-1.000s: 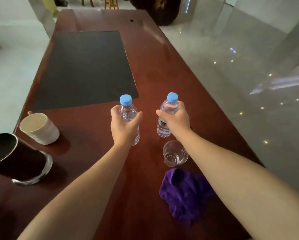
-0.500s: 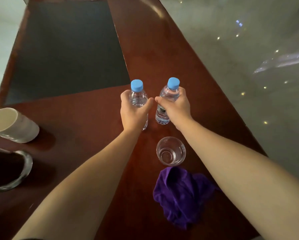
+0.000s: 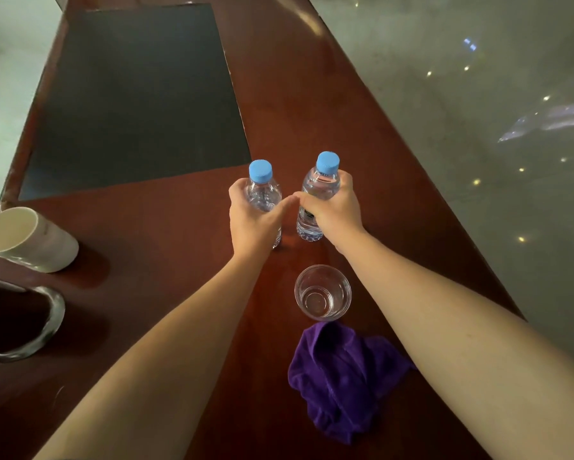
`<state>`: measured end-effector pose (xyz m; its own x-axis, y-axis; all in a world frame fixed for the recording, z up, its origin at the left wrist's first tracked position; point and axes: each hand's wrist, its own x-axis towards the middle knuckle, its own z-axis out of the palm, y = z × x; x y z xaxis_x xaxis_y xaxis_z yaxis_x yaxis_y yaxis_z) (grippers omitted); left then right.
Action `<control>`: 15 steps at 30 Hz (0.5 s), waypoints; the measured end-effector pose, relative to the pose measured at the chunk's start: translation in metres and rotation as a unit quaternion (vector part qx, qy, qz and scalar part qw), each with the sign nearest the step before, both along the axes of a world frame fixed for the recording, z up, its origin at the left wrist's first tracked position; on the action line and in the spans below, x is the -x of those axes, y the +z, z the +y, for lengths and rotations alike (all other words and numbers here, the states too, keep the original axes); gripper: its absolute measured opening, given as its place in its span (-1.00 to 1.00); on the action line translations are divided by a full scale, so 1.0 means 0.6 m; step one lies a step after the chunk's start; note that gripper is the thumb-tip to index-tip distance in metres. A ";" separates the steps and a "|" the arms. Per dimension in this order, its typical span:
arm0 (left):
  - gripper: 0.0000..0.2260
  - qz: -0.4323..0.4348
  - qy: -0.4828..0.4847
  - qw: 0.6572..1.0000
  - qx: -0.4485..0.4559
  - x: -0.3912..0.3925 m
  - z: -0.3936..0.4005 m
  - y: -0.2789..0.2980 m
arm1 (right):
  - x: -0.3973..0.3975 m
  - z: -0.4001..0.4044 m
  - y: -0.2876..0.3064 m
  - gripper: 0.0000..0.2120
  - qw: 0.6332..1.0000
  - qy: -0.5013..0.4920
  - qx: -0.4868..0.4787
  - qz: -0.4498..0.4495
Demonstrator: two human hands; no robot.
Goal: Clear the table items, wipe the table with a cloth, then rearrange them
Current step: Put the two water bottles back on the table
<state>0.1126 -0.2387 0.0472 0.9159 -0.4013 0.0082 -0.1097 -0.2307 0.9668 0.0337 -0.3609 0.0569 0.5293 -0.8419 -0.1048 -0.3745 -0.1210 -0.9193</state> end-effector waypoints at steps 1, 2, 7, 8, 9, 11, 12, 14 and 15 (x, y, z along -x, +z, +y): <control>-0.14 0.002 -0.011 1.000 -0.006 -0.001 0.003 0.004 | 0.001 0.001 0.004 -0.31 1.000 0.004 -0.007 0.004; -0.07 0.007 -0.025 1.000 -0.012 -0.003 0.007 0.006 | 0.001 0.002 0.009 -0.30 1.000 0.007 -0.015 0.009; 0.01 0.009 -0.040 0.996 -0.077 -0.006 0.041 0.029 | 0.012 0.003 0.032 -0.11 0.998 0.032 -0.036 0.048; -0.01 -0.016 -0.028 0.993 -0.110 -0.003 0.049 0.037 | 0.017 0.005 0.038 -0.03 0.996 0.038 -0.033 0.067; -0.04 -0.050 -0.015 0.987 -0.152 -0.001 0.060 0.044 | 0.022 0.008 0.045 0.03 0.995 0.046 -0.025 0.089; -0.11 -0.134 -0.001 0.959 -0.251 0.002 0.084 0.062 | 0.033 0.015 0.064 0.05 0.990 0.061 0.013 0.123; -0.16 -0.175 -0.002 0.938 -0.299 0.002 0.095 0.073 | 0.038 0.018 0.075 0.02 0.988 0.066 0.040 0.135; -0.26 -0.230 -0.007 0.899 -0.372 0.001 0.120 0.098 | 0.049 0.028 0.104 -0.06 0.979 0.074 0.106 0.158; -0.30 -0.250 -0.007 0.882 -0.398 -0.001 0.132 0.113 | 0.054 0.033 0.120 -0.12 0.972 0.078 0.144 0.171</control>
